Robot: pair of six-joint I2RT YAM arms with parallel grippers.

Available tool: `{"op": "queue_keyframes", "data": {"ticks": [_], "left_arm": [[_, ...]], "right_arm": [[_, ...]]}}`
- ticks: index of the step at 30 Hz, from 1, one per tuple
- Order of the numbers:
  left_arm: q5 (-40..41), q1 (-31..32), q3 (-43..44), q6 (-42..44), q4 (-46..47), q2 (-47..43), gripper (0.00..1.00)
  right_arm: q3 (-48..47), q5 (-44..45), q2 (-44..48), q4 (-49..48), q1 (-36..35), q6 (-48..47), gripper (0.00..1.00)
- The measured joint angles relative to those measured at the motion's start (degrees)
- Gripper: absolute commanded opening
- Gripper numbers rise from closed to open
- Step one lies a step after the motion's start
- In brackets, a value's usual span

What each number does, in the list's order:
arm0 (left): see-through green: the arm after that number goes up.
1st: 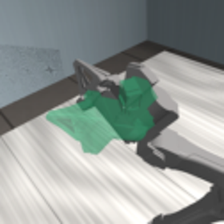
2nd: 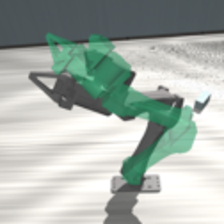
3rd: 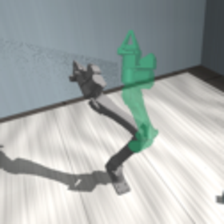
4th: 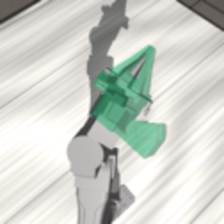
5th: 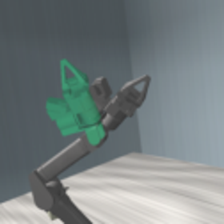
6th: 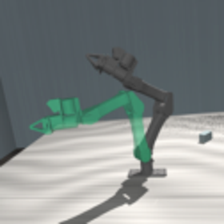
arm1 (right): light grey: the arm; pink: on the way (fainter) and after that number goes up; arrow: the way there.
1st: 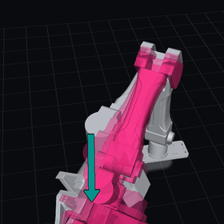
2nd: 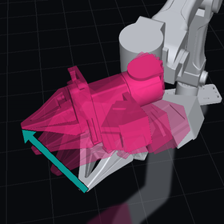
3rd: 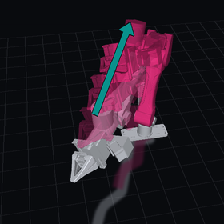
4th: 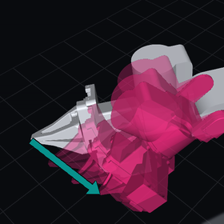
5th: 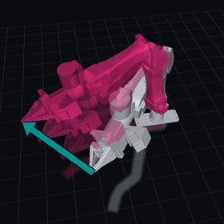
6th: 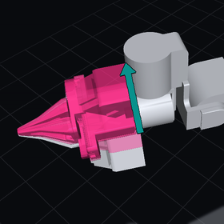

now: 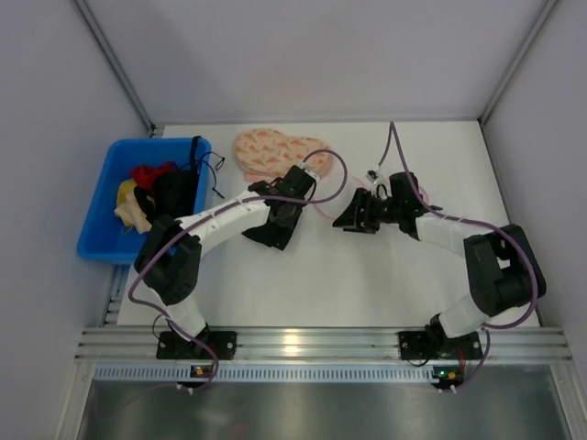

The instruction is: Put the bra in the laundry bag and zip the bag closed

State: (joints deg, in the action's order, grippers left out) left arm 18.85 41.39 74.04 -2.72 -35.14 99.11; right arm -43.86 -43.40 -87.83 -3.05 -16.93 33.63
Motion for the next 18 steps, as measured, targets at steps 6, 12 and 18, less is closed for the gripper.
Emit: {"op": "queue_keyframes", "data": {"ticks": [6, 12, 18], "left_arm": [[-3.7, -1.2, 0.1, -2.2, -0.2, 0.9, 0.00], [-10.6, -4.3, -1.5, -3.8, 1.0, 0.9, 0.00], [-15.1, -6.6, -3.5, -4.9, 1.9, 0.9, 0.00]], "right_arm": [[-1.2, 5.0, -5.0, -8.3, -7.1, 8.8, 0.84], [-5.1, 10.0, -14.7, -14.7, -11.3, 19.8, 0.90], [-7.5, 13.9, -19.1, -16.9, -13.1, 26.8, 0.90]]}}
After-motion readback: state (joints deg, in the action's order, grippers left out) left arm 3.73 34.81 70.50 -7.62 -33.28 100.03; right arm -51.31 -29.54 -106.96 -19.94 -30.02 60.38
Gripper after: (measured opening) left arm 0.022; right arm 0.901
